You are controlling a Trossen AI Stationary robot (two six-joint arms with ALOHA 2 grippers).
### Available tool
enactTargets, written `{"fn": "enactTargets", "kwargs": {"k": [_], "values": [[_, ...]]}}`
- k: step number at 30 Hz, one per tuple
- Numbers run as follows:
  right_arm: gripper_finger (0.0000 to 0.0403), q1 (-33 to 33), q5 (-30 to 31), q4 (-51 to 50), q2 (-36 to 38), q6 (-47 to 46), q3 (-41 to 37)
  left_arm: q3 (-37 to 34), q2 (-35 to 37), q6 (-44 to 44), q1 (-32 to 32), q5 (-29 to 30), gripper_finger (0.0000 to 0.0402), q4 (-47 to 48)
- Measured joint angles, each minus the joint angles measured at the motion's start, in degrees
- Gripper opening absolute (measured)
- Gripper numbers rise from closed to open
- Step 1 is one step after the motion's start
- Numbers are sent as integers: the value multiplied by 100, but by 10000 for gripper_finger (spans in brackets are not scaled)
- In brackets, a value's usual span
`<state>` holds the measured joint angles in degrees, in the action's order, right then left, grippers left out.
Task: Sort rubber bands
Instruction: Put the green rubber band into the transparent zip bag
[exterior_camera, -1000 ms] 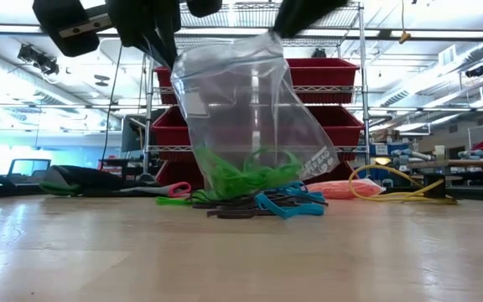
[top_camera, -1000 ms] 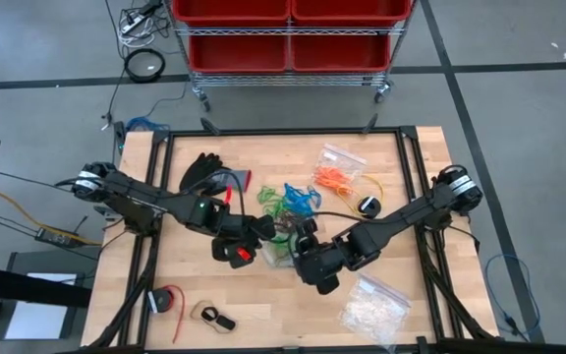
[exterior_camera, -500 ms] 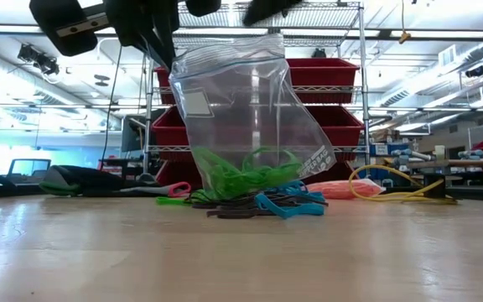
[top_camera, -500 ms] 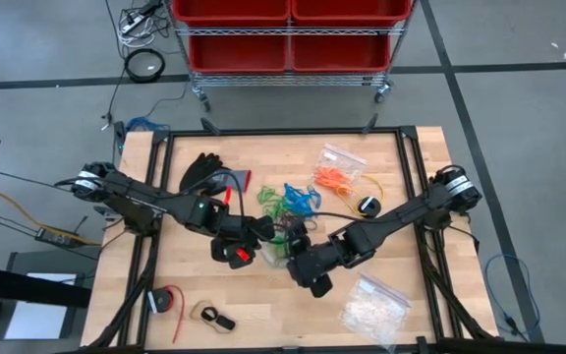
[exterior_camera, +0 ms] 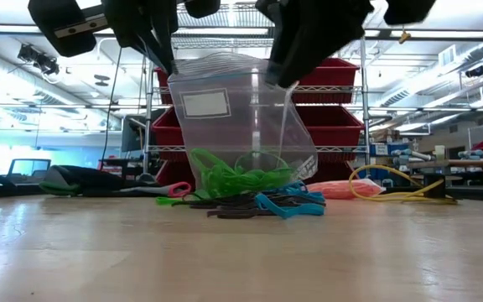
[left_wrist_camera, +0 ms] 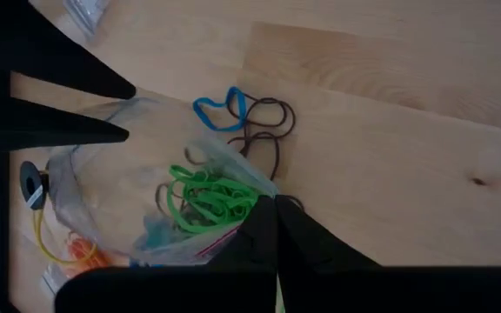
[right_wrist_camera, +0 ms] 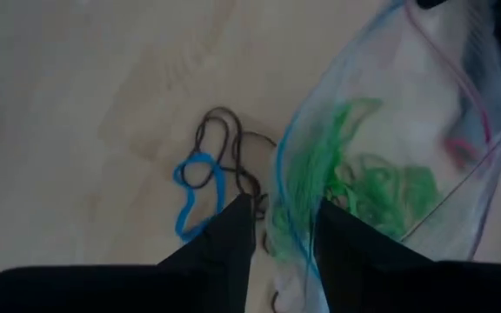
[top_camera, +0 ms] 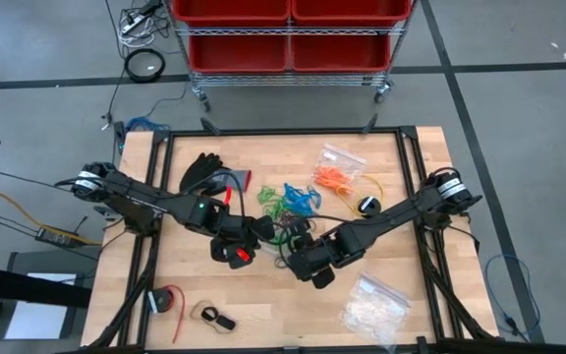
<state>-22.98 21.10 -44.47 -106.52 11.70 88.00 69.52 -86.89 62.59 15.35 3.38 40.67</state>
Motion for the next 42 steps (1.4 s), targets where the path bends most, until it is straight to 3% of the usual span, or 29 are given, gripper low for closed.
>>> {"fn": "enactTargets", "kwargs": {"k": [7,13,18,21,27,35,39,42], "values": [[86,3,190,-29,7,119,73,0,0,2,2,2,0,-62],[10,49,475,-484,-13,-82,73,0,0,0,2,59,0,-33],[3,47,576,-447,-15,-210,73,0,0,-97,2,189,1,-200],[1,45,577,-298,-15,-230,73,0,0,-852,2,377,11,-837],[0,45,613,-162,-18,-317,73,300,0,-1973,8,447,74,-1212],[0,45,651,-211,-20,-595,73,522,3,-3290,15,453,203,-599],[0,45,660,-375,-20,-752,73,522,2,-3894,20,931,257,-144],[0,16,671,-645,-22,-913,73,520,2,-4279,20,1426,276,415]]}}
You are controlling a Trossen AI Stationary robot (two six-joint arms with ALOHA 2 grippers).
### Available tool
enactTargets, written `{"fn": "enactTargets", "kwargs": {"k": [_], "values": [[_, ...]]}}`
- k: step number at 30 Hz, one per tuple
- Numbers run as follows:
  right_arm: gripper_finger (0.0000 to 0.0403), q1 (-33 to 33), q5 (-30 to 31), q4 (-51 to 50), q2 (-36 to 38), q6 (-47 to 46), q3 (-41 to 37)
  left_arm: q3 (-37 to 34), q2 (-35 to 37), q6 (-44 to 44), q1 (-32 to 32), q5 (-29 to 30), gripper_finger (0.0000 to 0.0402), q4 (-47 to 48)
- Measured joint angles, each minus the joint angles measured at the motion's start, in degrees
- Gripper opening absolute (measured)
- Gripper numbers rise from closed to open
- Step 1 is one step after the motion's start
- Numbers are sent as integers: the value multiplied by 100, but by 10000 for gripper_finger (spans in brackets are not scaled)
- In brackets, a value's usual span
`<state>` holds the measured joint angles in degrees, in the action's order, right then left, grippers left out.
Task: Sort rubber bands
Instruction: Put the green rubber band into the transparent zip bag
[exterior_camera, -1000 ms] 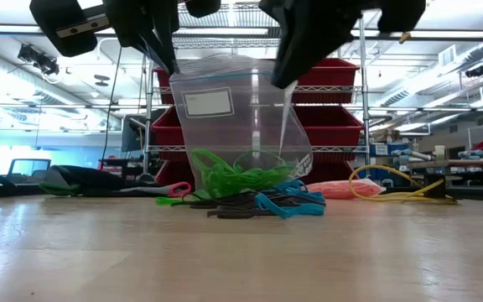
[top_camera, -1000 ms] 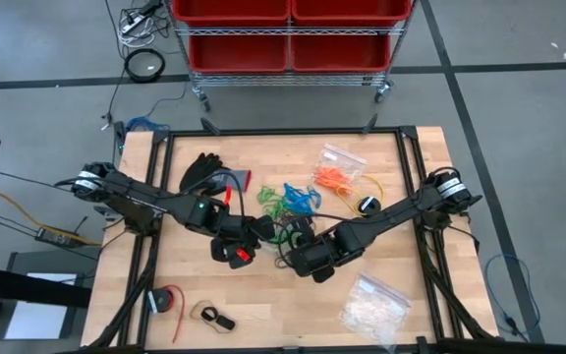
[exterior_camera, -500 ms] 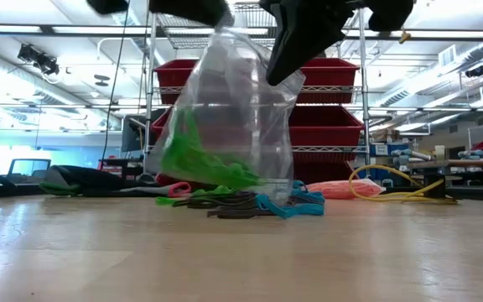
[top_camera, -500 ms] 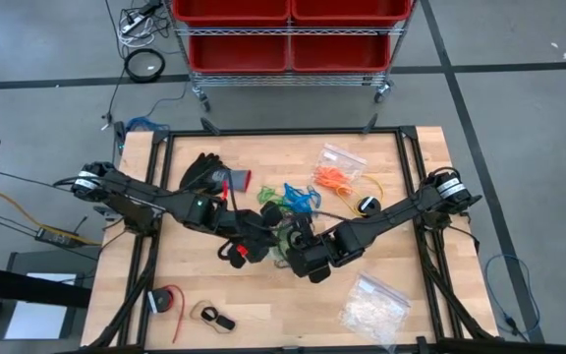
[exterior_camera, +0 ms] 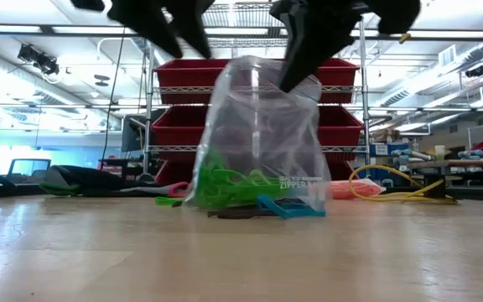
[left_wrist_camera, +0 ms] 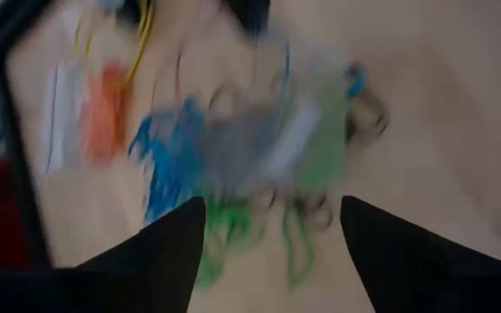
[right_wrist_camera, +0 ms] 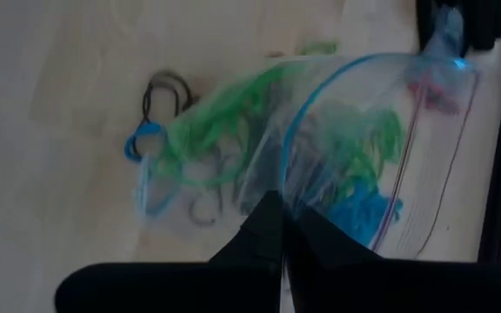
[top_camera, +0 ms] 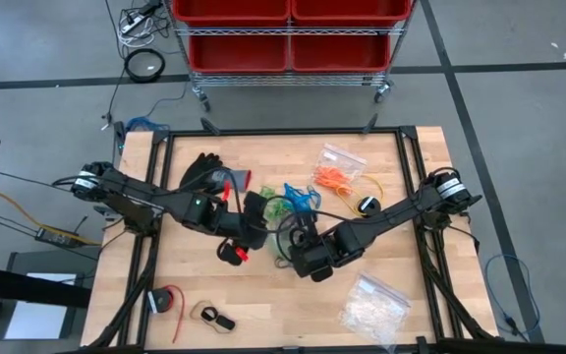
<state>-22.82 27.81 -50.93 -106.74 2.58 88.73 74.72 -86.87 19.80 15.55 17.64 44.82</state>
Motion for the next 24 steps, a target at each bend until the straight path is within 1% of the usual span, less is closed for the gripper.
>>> {"fn": "enactTargets", "kwargs": {"k": [3,5,8,12,18,21,24], "values": [[0,-53,123,-390,0,-228,0,-34,0,-337,-7,140,279,336],[0,-106,178,-662,0,-418,0,-232,21,-395,-24,142,278,251],[0,-222,194,-1035,0,-678,0,-754,145,-387,-91,137,272,-124],[0,-507,568,-1581,3,-965,2,-1738,306,-389,-339,97,263,-1063],[0,-779,1158,-2954,283,-1834,7,-3267,409,-539,-891,-113,252,-3149],[0,-783,1111,-3085,369,-2170,9,-3846,409,-666,-1138,-446,249,-4099],[0,-783,674,-2479,377,-2142,-41,-4222,409,-863,-1297,-755,248,-4682]]}}
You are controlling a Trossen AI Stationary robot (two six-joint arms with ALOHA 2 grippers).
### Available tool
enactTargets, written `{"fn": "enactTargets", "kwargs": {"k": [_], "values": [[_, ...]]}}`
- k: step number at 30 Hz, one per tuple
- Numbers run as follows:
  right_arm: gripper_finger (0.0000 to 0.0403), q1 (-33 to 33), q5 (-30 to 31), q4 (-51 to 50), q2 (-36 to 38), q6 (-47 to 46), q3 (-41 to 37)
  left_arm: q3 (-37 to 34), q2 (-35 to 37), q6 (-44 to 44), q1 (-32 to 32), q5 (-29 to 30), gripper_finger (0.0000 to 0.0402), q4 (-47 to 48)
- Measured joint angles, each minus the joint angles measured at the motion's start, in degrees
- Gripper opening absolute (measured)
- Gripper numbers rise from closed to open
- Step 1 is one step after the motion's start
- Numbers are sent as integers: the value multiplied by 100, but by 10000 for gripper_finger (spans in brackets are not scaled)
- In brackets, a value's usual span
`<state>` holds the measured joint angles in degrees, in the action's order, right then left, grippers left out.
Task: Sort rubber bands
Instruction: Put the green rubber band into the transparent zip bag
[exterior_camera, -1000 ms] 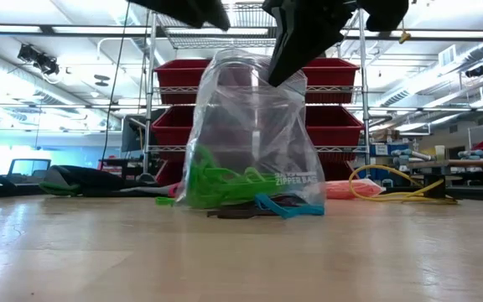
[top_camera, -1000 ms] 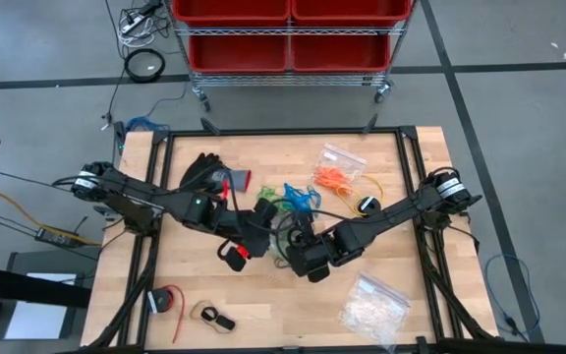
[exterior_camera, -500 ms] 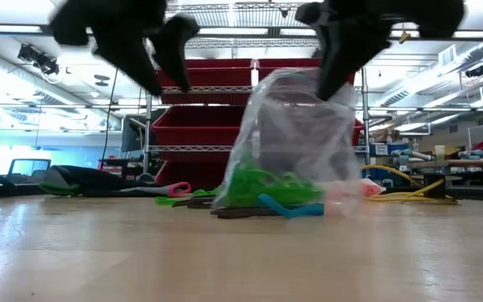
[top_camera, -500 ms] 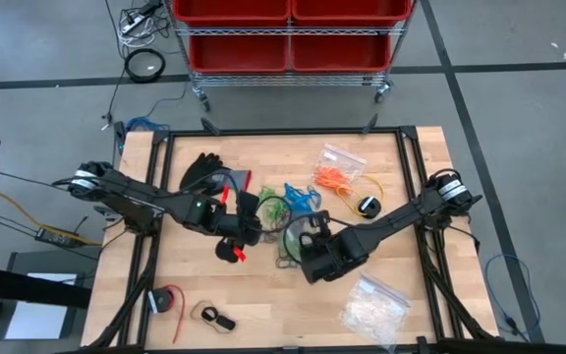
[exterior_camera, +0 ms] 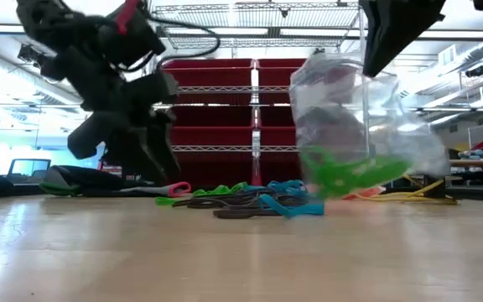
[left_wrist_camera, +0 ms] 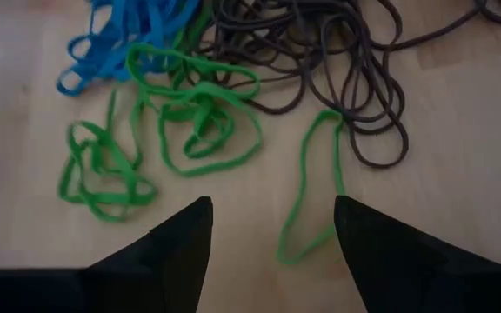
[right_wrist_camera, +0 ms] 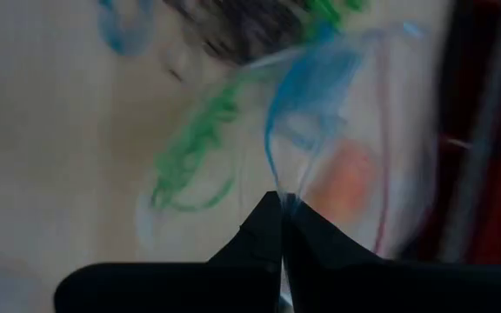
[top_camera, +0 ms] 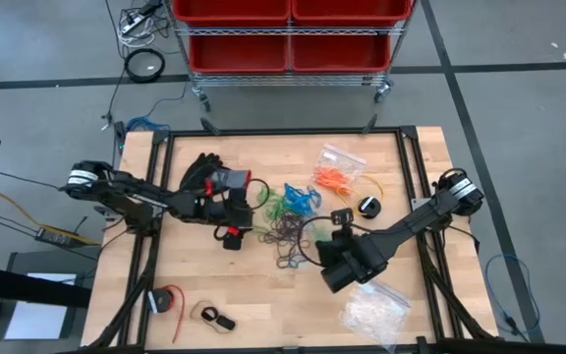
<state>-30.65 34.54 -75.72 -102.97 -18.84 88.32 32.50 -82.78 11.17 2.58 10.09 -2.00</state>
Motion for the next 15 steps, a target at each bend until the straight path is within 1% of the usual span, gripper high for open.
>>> {"fn": "enactTargets", "kwargs": {"k": [3,8,10,15], "values": [[0,0,-373,1075,2,252,-342,-206,0,-191,-74,-299,248,-283],[0,-4,-574,2254,2,239,-915,-330,0,-474,-110,-692,248,-297],[0,-6,-664,2606,2,200,-1119,-352,-1,-543,-113,-780,248,-282],[0,-37,-792,3557,2,343,-1467,-352,-2,-566,-161,-780,248,-398]]}}
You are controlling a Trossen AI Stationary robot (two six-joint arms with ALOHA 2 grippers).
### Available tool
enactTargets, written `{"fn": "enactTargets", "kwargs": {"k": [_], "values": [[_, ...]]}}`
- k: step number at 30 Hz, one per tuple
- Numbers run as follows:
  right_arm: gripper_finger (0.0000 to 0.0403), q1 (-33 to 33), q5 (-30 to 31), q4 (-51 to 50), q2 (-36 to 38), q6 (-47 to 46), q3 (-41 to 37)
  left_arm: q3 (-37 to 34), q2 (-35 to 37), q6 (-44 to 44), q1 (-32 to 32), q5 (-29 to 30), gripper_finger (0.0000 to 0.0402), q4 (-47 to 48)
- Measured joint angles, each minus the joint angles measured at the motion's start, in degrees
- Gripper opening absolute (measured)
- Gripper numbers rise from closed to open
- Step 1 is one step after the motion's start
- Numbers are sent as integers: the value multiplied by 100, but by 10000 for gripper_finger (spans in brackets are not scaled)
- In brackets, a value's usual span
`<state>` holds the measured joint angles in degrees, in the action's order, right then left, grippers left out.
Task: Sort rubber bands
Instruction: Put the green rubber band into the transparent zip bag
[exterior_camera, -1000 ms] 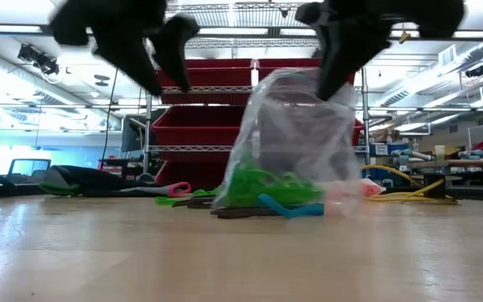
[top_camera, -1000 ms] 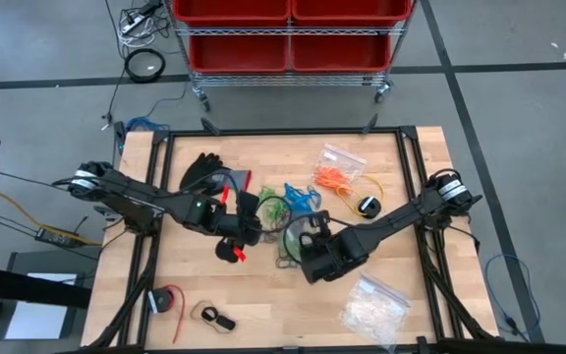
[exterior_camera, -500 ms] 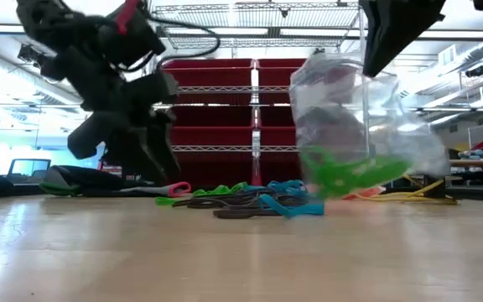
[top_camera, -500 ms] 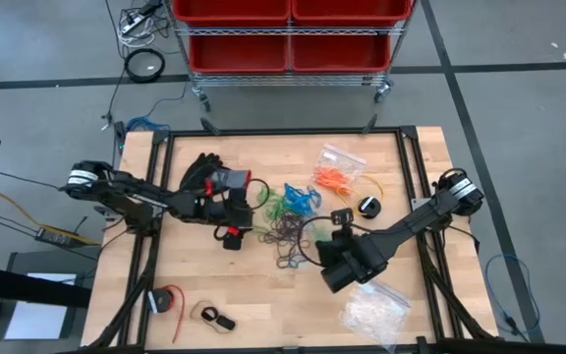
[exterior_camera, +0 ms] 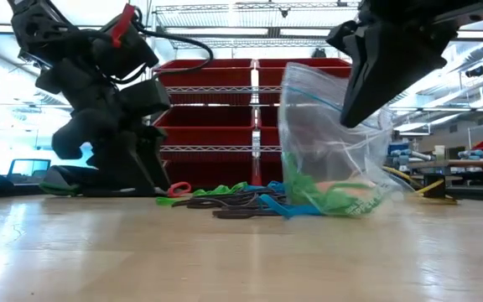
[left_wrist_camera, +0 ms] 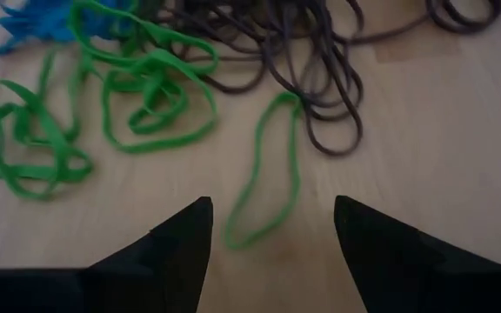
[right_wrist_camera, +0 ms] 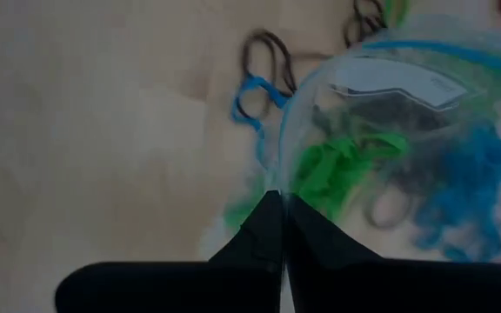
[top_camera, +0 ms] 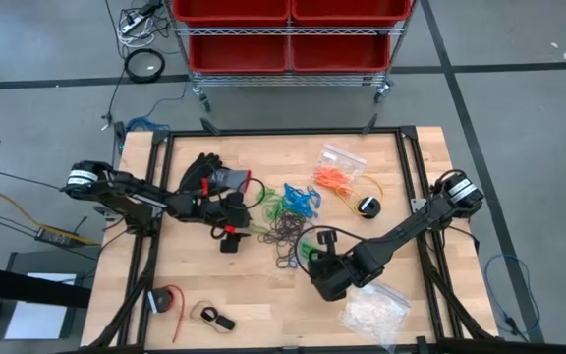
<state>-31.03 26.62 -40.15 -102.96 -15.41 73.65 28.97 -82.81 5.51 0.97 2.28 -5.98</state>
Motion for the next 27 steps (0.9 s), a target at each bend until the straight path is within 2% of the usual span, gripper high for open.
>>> {"fn": "enactTargets", "kwargs": {"k": [6,14,17,24,27], "values": [[0,-51,181,159,0,61,-48,0,0,-152,-254,-17,248,-244],[0,-159,226,446,0,80,-48,0,0,-167,-534,-563,248,-242],[0,-159,229,567,0,94,-48,0,-62,-170,-623,-936,248,-304],[0,-159,274,605,0,97,-48,29,-871,34,-659,-981,247,-665],[0,-159,276,606,0,97,-48,52,-1174,16,-565,-671,221,-947]]}}
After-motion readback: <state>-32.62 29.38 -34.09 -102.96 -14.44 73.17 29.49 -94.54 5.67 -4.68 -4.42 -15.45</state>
